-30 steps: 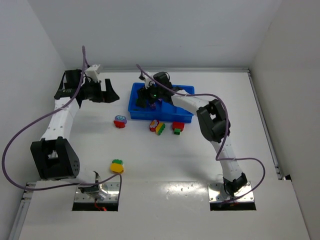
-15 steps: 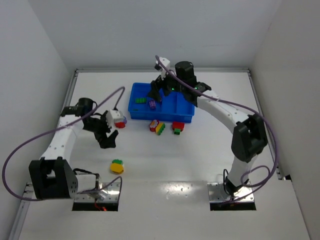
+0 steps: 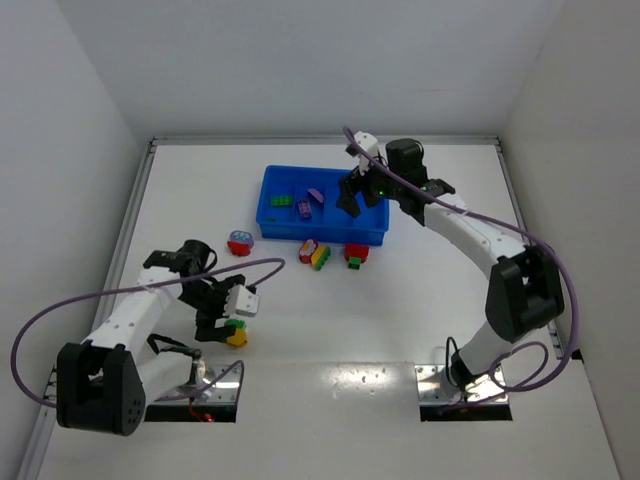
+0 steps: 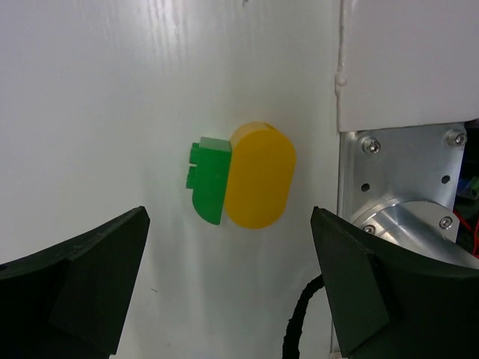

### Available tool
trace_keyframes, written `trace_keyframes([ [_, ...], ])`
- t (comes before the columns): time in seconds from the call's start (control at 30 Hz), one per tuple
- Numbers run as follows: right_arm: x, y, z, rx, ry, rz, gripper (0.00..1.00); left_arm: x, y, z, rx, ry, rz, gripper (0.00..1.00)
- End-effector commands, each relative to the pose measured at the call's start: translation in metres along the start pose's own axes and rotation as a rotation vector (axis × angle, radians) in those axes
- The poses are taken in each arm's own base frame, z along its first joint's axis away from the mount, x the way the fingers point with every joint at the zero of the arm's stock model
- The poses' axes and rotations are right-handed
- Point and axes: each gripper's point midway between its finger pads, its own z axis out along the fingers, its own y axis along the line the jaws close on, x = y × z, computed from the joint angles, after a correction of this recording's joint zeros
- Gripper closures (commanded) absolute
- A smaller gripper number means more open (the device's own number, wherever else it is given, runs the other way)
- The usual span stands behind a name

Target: Sort the legos into containers by color

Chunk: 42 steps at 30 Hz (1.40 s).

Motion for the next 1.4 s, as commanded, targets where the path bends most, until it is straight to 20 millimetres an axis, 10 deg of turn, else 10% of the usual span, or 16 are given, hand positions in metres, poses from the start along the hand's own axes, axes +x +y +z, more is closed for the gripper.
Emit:
trace_keyframes([
  [0.0,-0.022,-0.012,-0.024,0.046,-0.072,-0.035,0.15,-0.002,0.001,0.005,-0.011,-0.003,0.153,0.04],
  [1.37,-0.009,-0.054,-0.032,0.054,-0.06,0.045,0.15,0.022,-0.004,0.039,0.149,0.193,0.174,0.02],
])
